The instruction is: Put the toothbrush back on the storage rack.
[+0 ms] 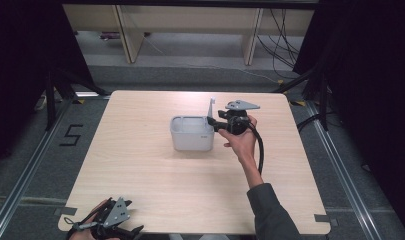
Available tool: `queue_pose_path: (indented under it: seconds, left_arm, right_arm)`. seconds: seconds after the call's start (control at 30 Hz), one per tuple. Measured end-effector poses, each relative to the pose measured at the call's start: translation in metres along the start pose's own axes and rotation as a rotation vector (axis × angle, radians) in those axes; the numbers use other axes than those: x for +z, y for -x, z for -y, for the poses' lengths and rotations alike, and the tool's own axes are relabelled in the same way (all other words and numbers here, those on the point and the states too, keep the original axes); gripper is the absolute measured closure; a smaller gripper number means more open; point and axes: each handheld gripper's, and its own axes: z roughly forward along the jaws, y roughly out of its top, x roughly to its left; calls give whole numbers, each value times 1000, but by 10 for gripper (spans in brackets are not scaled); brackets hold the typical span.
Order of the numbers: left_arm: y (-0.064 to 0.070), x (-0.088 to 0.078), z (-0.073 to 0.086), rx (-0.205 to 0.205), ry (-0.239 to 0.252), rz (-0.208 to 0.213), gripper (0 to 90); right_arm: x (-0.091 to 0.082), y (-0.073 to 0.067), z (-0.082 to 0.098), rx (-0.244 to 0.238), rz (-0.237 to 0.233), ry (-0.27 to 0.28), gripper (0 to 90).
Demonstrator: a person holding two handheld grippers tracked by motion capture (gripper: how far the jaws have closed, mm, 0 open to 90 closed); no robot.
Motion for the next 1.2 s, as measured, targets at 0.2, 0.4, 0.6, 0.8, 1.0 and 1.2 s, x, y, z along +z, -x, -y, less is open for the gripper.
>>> queue_pose_path:
  seconds: [0.2,0.4,0.6,0.8,1.0,1.2]
  left_arm:
    - [-1,-1,0,11,-10,-1,158]
    - [0,0,0,-17,0,-6,157]
    - [0,0,0,-15,0,-6,158]
    - [-1,0,0,-7,-1,-9,158]
    - [0,0,0,-16,6,-4,157]
    - [-1,-1,-1,-1,9,-5,157]
  right_arm:
    - [-7,-3,1,8,-22,-2,427]
    - [-15,-8,0,-6,-42,8,391]
    - [-21,-14,2,2,-35,5,356]
    - [-25,-19,8,55,-48,6,326]
    - [-28,-20,11,36,-59,21,305]
    - [-30,-23,14,53,-61,11,284]
